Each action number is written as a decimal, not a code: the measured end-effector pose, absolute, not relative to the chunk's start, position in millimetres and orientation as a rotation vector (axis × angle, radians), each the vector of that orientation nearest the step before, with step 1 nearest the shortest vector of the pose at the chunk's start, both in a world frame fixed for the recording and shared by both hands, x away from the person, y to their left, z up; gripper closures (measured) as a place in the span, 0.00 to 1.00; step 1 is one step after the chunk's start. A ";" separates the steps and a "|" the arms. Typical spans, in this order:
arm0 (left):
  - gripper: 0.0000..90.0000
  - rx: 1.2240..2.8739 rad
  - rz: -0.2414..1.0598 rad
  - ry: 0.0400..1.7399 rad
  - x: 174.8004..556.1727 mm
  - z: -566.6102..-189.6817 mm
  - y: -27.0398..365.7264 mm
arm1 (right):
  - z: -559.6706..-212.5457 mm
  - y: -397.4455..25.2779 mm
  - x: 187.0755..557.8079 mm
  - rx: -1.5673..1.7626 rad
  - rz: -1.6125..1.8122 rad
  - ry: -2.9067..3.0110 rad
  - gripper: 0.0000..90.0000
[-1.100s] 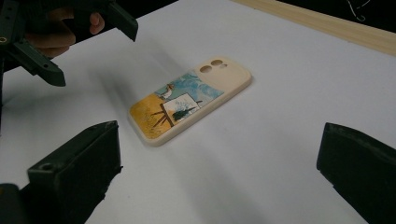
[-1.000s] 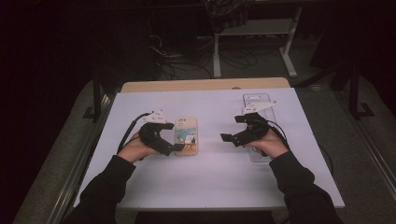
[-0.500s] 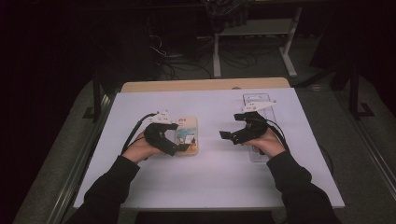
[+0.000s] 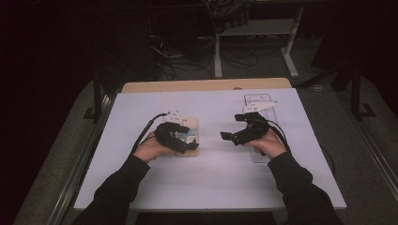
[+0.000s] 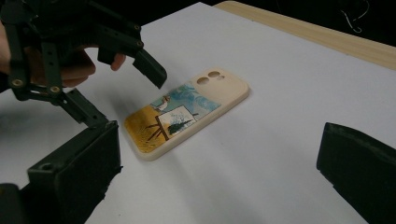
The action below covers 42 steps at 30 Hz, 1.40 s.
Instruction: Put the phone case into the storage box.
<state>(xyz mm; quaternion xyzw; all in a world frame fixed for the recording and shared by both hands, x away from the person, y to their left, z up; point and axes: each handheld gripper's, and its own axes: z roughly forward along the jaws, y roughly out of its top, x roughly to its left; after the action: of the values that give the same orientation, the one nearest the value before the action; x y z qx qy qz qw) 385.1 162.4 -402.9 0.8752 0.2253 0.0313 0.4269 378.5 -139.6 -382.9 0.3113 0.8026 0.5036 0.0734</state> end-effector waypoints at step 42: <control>1.00 2.344 0.024 0.658 396.0 -440.6 117.2 | -383.0 -139.7 379.1 0.930 1.527 2.414 0.00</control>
<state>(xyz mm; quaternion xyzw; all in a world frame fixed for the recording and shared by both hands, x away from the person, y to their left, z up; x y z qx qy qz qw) 396.0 117.2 -440.6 0.9032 0.2536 0.0091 0.3461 379.1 -139.7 -383.0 0.3089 0.8017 0.5071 0.0686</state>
